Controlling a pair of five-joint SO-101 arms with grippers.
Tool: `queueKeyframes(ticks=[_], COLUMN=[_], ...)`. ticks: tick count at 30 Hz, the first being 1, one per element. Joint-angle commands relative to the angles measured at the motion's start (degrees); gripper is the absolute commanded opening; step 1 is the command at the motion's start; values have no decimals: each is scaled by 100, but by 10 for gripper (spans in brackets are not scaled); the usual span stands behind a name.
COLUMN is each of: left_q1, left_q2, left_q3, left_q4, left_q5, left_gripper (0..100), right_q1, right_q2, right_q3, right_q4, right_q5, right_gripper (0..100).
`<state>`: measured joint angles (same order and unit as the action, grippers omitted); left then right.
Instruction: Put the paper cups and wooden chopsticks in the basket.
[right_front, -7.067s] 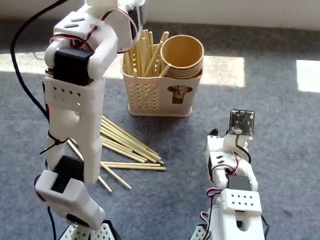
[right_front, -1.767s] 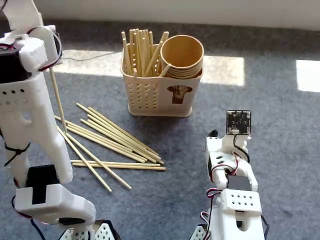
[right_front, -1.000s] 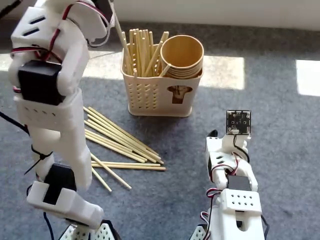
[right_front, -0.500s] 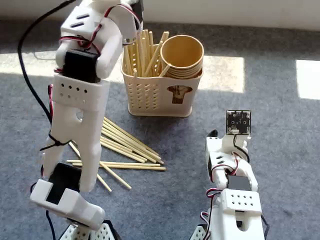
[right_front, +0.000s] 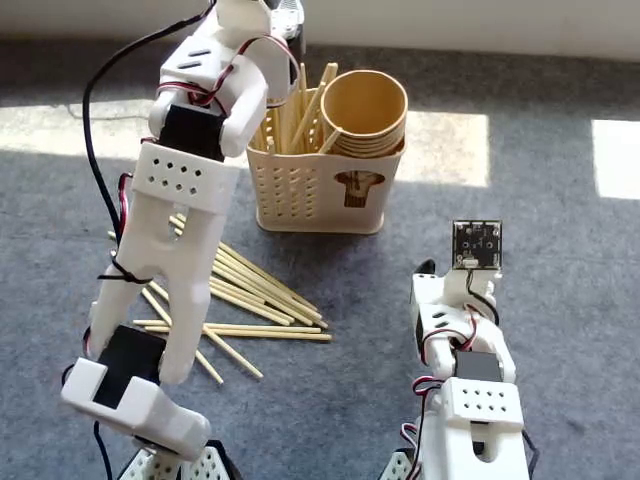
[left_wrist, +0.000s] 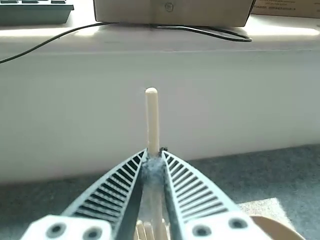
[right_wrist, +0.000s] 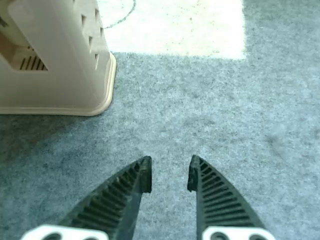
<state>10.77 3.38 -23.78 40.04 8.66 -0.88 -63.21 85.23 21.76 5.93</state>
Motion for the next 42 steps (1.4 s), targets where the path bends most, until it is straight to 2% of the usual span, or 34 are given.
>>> queueKeyframes(ticks=[1, 5, 15, 24, 42], left_q1=[66, 66, 4, -936, -2668], left_q2=[-119, -251, -954, -989, -936], left_q3=[-48, -84, -31, -31, -13], left_q4=[70, 633, 1749, 3112, 5732], left_q5=[-44, -26, -53, -53, -44], left_gripper=[47, 148, 139, 99, 101], right_q1=[-31, -31, -31, -31, -31], right_q2=[-84, -84, -84, -75, -75], right_q3=[-40, -40, -40, -40, -40], right_q4=[-171, -171, -171, -163, -163], right_q5=[62, 62, 62, 62, 62], right_gripper=[134, 134, 134, 134, 134])
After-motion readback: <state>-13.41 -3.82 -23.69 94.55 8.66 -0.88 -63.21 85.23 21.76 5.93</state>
